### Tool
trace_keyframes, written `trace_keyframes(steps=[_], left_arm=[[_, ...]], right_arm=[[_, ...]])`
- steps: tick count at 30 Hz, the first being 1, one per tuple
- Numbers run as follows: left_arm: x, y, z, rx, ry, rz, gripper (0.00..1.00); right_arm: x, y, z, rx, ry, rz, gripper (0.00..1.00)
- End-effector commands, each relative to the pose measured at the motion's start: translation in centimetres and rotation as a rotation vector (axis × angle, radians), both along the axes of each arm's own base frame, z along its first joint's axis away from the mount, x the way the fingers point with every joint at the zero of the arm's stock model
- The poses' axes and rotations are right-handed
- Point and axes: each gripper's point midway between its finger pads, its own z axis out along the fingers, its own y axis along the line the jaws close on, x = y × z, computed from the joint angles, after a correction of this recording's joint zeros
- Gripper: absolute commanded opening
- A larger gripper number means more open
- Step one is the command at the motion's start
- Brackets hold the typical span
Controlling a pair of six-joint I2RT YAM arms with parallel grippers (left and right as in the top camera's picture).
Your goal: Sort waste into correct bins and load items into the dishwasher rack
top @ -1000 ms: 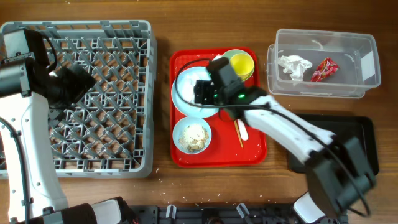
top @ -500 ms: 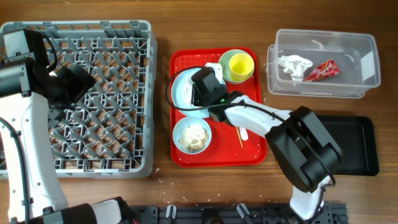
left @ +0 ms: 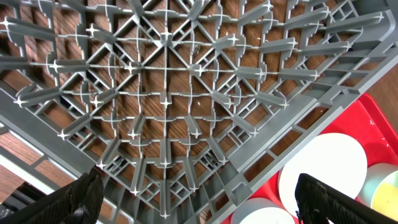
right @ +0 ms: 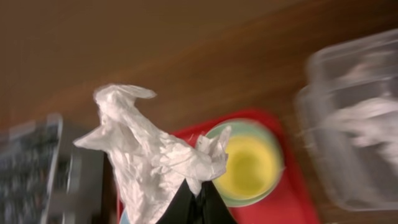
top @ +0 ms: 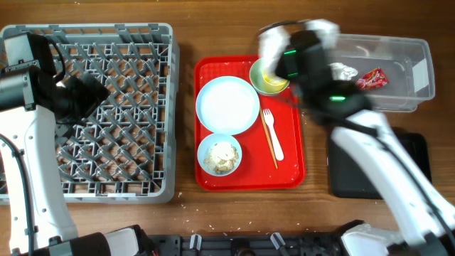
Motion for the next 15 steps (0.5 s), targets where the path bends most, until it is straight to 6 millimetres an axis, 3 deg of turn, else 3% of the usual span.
trace_keyframes(steps=[1,2,5,6,7,8,9,10,13,15], left_arm=[[0.1,0.1,0.4,0.001,-0.013,0.01,1.0],[0.1,0.1,0.4,0.001,-0.013,0.01,1.0],[0.1,0.1,0.4,0.001,-0.013,0.01,1.0],[0.1,0.1,0.4,0.001,-0.013,0.01,1.0],[0.1,0.1,0.4,0.001,-0.013,0.01,1.0],[0.1,0.1,0.4,0.001,-0.013,0.01,1.0],[0.1,0.1,0.4,0.001,-0.013,0.01,1.0],[0.1,0.1,0.4,0.001,-0.013,0.01,1.0],[0.1,0.1,0.4,0.001,-0.013,0.01,1.0],[0.1,0.1,0.4,0.001,-0.013,0.009,1.0]], right_arm=[[-0.1,-10.6,0.4,0.028,0.028,-0.297,0.04],[-0.2,-14.7,-0.9,0.052,0.067,-0.418,0.04],[1.2,-19.5,-4.1,0.083,0.125,-0.513,0.05],[2.2,-20.0,-5.7,0.108,0.148,-0.512,0.25],[3.1,-19.9,-6.9,0.132,0.16,-0.491,0.56],[3.9,-19.5,-7.8,0.145,0.172,-0.45,0.77],[4.5,-18.6,-8.5,0.147,0.185,-0.378,0.93],[4.8,-17.4,-8.5,0.157,0.193,-0.289,1.0],[3.5,-13.2,-5.8,0.246,0.179,-0.056,0.99],[0.4,-10.3,-2.4,0.306,0.172,0.06,0.99]])
